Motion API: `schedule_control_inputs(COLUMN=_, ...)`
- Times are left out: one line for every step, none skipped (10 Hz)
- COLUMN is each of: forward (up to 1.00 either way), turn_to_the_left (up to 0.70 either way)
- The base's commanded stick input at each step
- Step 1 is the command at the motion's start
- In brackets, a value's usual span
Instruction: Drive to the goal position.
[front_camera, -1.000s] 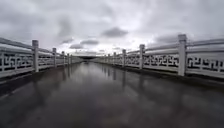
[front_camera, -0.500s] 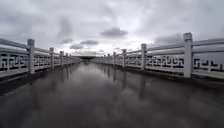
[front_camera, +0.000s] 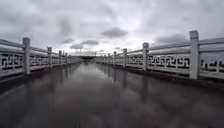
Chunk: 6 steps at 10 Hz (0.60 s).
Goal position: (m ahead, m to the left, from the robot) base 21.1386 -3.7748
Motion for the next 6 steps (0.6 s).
schedule_control_inputs(forward=0.39, turn_to_the_left=0.0)
schedule_control_inputs(forward=0.39, turn_to_the_left=0.0)
schedule_control_inputs(forward=0.39, turn_to_the_left=0.0)
schedule_control_inputs(forward=0.39, turn_to_the_left=0.07)
schedule_control_inputs(forward=0.39, turn_to_the_left=0.21)
schedule_control_inputs(forward=0.39, turn_to_the_left=0.24)
